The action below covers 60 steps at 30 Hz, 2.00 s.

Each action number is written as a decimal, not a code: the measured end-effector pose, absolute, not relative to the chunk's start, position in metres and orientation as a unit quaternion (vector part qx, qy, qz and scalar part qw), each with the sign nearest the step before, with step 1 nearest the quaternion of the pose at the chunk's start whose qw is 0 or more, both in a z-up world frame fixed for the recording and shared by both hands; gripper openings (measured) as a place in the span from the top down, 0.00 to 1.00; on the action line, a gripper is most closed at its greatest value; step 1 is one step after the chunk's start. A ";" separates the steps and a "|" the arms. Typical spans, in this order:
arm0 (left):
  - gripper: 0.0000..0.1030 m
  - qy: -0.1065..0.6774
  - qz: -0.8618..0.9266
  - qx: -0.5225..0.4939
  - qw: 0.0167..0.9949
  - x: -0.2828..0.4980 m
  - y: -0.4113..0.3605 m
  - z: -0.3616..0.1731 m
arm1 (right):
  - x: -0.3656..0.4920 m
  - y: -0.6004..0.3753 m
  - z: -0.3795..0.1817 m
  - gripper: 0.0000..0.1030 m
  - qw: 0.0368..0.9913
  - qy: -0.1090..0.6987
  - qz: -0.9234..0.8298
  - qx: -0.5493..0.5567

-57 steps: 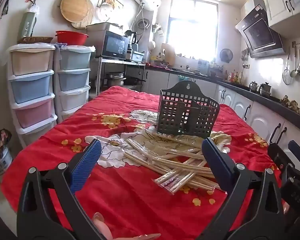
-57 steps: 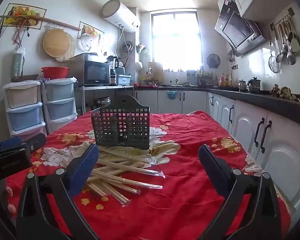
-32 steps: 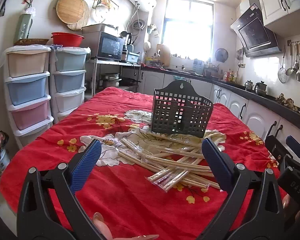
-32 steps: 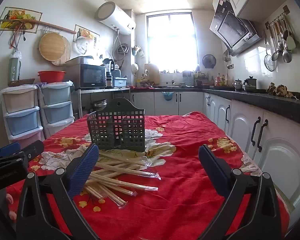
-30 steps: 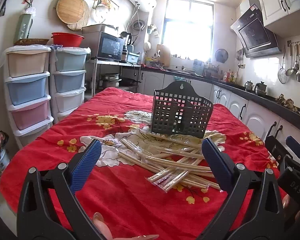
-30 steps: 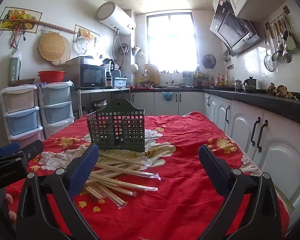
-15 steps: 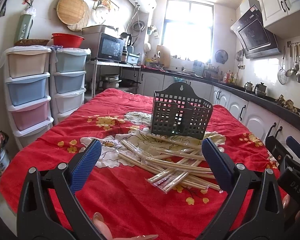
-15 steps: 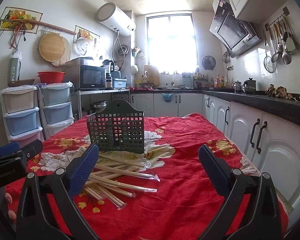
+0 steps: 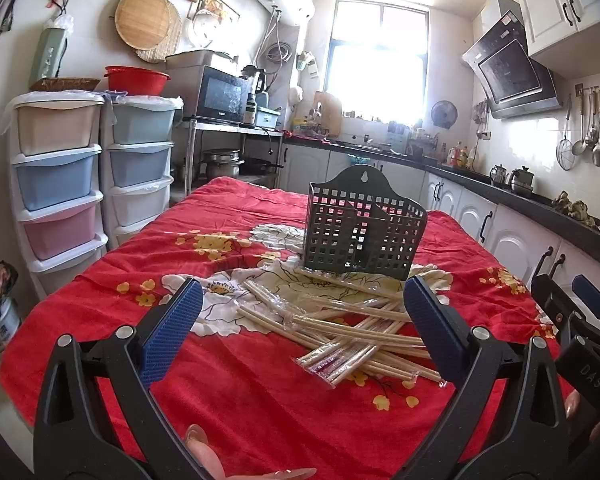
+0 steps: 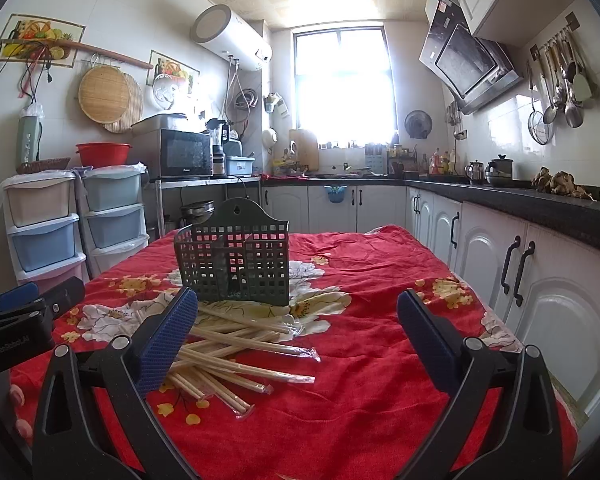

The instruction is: Organize utensils

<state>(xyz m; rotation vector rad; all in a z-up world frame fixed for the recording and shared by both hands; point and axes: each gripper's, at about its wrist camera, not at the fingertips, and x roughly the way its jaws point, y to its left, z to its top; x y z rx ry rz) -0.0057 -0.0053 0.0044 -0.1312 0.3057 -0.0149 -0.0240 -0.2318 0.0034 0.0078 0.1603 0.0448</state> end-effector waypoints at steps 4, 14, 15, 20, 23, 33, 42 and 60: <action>0.10 0.155 -0.007 -0.068 0.986 -0.005 -0.003 0.002 | -0.024 -0.231 0.002 0.06 0.996 0.084 0.026 0.004; 0.10 0.183 0.009 -0.101 0.978 0.007 0.021 -0.005 | -0.014 -0.218 0.003 0.06 0.990 0.115 0.079 -0.021; 0.10 0.187 0.013 -0.105 0.977 0.010 0.026 -0.005 | -0.011 -0.216 0.005 0.06 0.989 0.118 0.084 -0.028; 0.10 0.207 0.020 -0.115 0.971 0.024 0.046 -0.003 | 0.013 -0.213 0.010 0.06 0.978 0.166 0.121 -0.025; 0.10 0.222 0.013 -0.128 0.967 0.035 0.058 0.000 | 0.033 -0.215 0.013 0.06 0.970 0.201 0.137 -0.009; 0.10 0.277 -0.016 -0.142 0.950 0.084 0.078 0.009 | 0.074 -0.212 0.027 0.06 0.961 0.225 0.158 -0.020; 0.10 0.345 -0.044 -0.162 0.923 0.137 0.096 0.004 | 0.112 -0.175 0.025 0.06 0.937 0.259 0.218 -0.085; 0.61 0.472 -0.118 -0.290 0.824 0.198 0.112 -0.063 | 0.184 -0.123 -0.013 0.49 0.887 0.339 0.265 -0.167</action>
